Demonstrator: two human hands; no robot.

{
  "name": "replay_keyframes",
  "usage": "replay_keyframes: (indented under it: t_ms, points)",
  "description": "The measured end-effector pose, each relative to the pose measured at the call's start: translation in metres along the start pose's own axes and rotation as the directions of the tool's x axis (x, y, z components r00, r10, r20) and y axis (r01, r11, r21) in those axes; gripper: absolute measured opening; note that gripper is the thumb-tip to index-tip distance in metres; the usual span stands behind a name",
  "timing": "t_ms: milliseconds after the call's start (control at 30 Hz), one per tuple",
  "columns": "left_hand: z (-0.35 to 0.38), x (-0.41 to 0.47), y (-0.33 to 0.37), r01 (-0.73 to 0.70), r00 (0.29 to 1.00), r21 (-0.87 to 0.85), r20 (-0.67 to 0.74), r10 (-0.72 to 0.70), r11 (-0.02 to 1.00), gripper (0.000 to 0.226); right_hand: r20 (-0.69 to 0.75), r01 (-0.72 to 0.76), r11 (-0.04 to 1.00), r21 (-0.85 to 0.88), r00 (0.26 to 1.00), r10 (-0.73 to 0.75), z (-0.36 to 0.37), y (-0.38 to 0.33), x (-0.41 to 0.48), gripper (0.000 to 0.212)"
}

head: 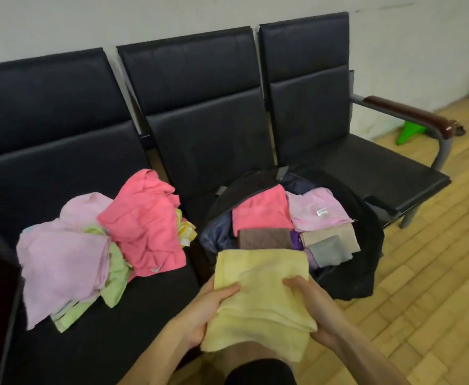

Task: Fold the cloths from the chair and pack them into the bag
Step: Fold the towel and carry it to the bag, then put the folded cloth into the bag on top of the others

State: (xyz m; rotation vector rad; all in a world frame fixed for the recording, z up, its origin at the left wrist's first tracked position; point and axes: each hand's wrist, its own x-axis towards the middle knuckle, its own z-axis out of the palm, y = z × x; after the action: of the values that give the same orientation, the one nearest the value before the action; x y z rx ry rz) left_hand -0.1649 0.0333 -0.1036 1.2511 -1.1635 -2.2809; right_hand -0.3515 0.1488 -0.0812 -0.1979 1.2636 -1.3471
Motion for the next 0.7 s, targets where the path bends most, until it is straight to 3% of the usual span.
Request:
replay_keyframes:
  t_ms: [167,267,333,467,567,700]
  points:
    - [0.024,0.075,0.037,-0.07,0.997,0.006,-0.014,0.07,0.998,0.041,0.059,0.096,0.995,-0.039,0.994,-0.094,-0.017,-0.059,0.063,0.034]
    - [0.028,0.125,0.059,-0.059,0.997,0.043,-0.041,0.061,0.997,0.033,0.016,0.094,0.992,-0.081,0.996,-0.093,-0.021,-0.093,0.118,0.033]
    - [0.026,0.159,0.068,-0.041,0.997,0.106,-0.062,0.047,0.994,0.035,0.007,0.078,0.989,-0.128,0.997,-0.078,-0.023,-0.108,0.156,0.035]
    - [0.017,0.21,0.078,-0.002,0.994,0.183,-0.111,0.022,0.983,0.042,0.032,0.046,0.986,-0.158,0.999,-0.041,-0.025,-0.126,0.209,0.021]
    - [0.009,0.242,0.086,-0.045,0.985,0.186,-0.156,0.075,0.981,0.036,0.037,0.09,0.975,-0.201,0.996,-0.085,-0.03,-0.128,0.251,0.039]
    - [-0.004,0.27,0.094,-0.099,0.966,0.31,-0.198,0.166,0.946,0.045,0.052,0.171,0.95,-0.263,0.985,-0.163,-0.037,-0.123,0.288,0.05]
